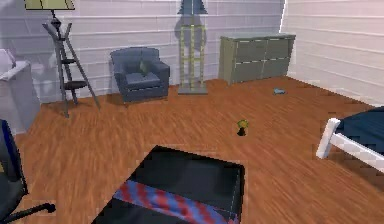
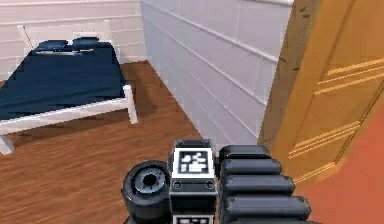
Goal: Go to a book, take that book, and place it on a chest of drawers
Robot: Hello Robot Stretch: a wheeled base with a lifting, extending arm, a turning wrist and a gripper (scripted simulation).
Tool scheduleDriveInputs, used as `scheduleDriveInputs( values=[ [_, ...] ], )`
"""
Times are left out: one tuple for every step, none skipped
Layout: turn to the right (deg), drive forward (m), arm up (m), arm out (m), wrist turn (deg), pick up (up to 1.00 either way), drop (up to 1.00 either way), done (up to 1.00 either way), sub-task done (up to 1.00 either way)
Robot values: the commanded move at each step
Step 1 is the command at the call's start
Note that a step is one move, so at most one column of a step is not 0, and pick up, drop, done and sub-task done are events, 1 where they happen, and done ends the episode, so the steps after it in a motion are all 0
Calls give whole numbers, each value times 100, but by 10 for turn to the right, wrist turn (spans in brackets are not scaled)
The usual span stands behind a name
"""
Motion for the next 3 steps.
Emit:
scheduleDriveInputs(
  values=[
    [0, 100, 0, 0, 0, 0, 0, 0, 0],
    [0, 100, 0, 0, 0, 0, 0, 0, 0],
    [0, 30, 0, 0, 0, 0, 0, 0, 0]
  ],
)
